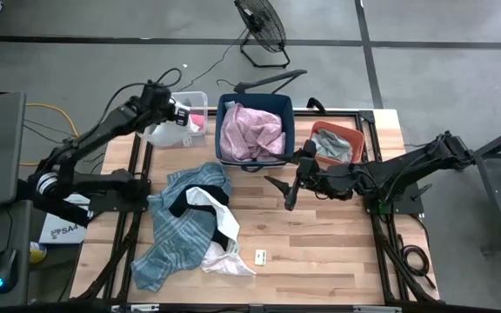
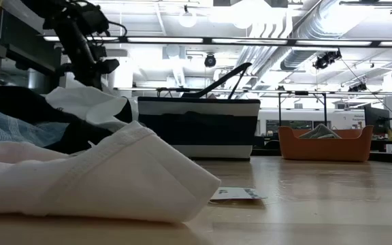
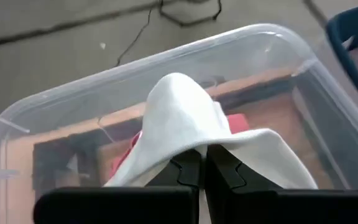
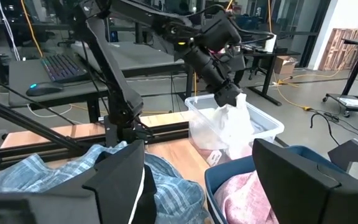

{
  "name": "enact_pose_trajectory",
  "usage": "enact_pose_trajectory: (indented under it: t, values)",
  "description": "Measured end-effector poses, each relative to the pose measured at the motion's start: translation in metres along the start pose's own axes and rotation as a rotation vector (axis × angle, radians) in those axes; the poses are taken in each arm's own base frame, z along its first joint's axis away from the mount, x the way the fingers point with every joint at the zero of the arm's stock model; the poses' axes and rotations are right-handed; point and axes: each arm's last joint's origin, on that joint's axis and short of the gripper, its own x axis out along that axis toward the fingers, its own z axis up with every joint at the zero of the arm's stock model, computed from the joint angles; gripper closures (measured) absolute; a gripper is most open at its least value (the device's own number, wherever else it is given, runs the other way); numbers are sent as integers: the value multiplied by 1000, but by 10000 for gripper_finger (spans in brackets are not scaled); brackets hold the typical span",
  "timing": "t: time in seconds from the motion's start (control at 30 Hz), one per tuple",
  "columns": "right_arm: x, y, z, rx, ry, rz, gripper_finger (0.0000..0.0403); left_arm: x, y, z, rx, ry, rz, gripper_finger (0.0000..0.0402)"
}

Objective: Pick & Place Cloths
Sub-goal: Put the white boxer into the transparent bin

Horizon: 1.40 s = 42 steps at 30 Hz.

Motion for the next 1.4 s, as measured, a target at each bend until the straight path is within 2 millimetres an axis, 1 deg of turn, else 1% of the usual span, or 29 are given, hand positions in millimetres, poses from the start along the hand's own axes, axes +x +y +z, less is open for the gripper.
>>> enact_pose_trajectory:
  t: [0.23,0.33,0.43,0.7,0.87,1.0,1.07,1.13,1.3,1.4]
  values:
    - [2,-4,0,24,5,-15,112,15,-8,23,44,200,9,401]
    - [3,-4,-1,19,10,-17,112,26,-13,27,71,281,29,401]
    - [3,-4,-1,20,10,-17,112,41,-17,26,87,338,42,401]
    - [2,-4,-2,13,18,-13,112,80,-23,13,123,465,65,401]
    - [3,-4,-2,13,18,-14,112,95,-26,6,154,512,68,401]
    - [3,-4,-2,13,19,-14,112,100,-27,6,167,507,81,396]
    - [3,-4,-2,13,19,-14,112,99,-28,6,185,499,75,382]
    - [3,-4,-2,13,19,-14,112,99,-27,7,190,495,76,359]
    - [2,-4,-2,13,19,-14,112,91,-26,10,209,474,71,284]
    - [3,-4,-2,13,19,-14,112,80,-24,14,203,450,67,236]
